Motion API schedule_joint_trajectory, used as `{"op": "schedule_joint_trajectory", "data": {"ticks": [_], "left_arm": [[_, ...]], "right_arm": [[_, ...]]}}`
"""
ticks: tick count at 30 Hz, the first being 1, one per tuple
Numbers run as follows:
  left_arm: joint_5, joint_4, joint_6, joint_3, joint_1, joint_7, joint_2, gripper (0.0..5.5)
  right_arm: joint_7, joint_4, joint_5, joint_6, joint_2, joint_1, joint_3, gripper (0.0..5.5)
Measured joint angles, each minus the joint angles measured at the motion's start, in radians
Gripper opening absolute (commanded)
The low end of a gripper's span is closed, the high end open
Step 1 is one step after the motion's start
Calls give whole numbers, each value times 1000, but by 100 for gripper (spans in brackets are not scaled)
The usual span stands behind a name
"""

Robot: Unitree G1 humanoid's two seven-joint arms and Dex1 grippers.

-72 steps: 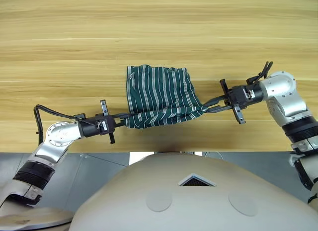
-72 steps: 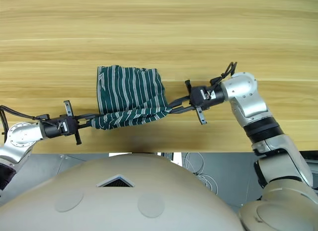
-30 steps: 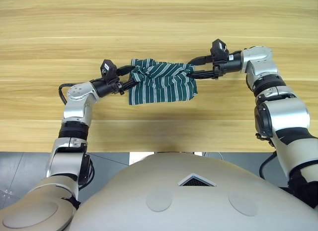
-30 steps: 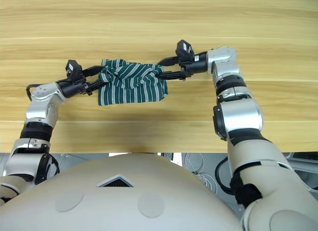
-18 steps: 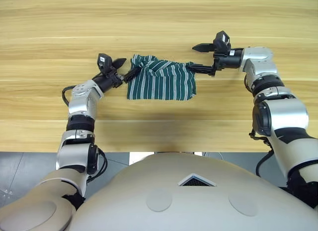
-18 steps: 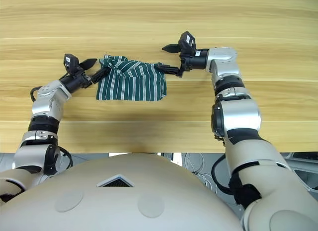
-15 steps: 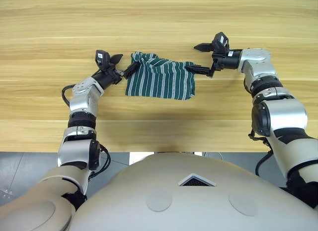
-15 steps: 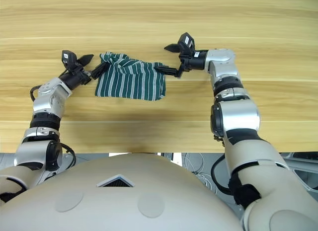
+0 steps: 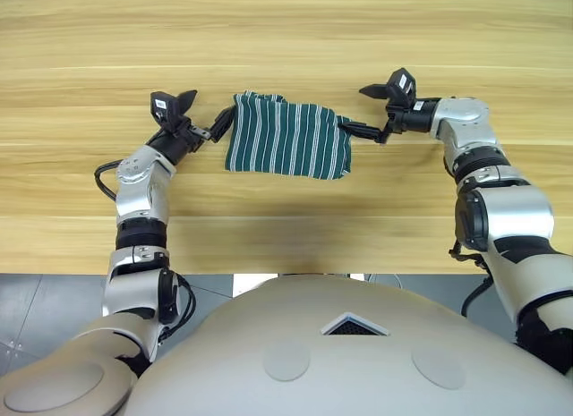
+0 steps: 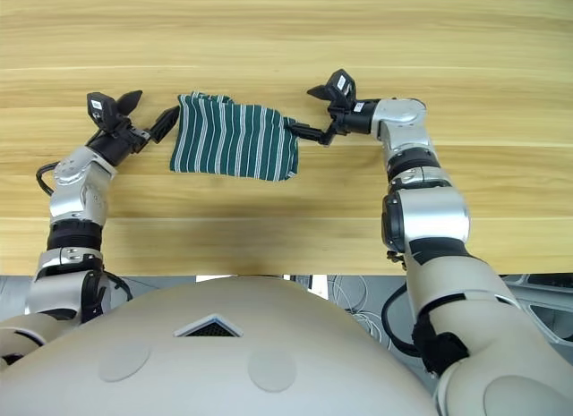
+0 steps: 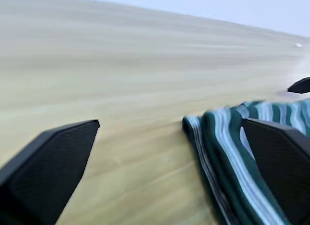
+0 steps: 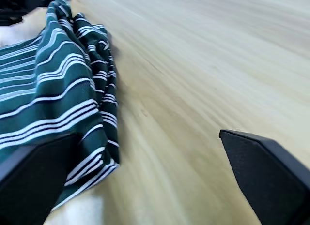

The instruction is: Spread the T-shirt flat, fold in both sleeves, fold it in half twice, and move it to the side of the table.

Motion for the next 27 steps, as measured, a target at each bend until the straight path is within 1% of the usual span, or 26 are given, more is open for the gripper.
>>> {"op": "schedule_joint_trajectory", "data": {"ticks": [3, 5, 7, 9, 12, 14, 16, 20, 27], "left_arm": [[-51, -150, -50, 21, 39, -16, -15, 538], [-104, -256, -78, 46, 60, -14, -41, 538], [-128, -328, -94, 62, 80, 2, -55, 538], [-140, -382, -105, 78, 100, 27, -65, 538], [-162, -451, -110, 99, 128, 49, -77, 538], [-184, -482, -111, 116, 134, 71, -84, 538], [-192, -499, -111, 126, 143, 75, -88, 538], [-199, -501, -111, 131, 159, 89, -102, 538], [-200, -502, -111, 128, 176, 89, -118, 538]], "right_arm": [[116, -45, 136, -8, 4, -9, -109, 540], [197, -104, 193, -27, 25, -14, -137, 540], [237, -164, 210, -46, 68, -8, -130, 540], [252, -233, 219, -75, 115, 4, -101, 540], [267, -323, 185, -107, 178, 45, -20, 540], [284, -342, 142, -108, 231, 81, 61, 540], [284, -338, 109, -108, 249, 83, 105, 540], [255, -236, 59, -111, 292, 74, 161, 540], [100, -52, -42, -136, 308, 8, 182, 540]]}}
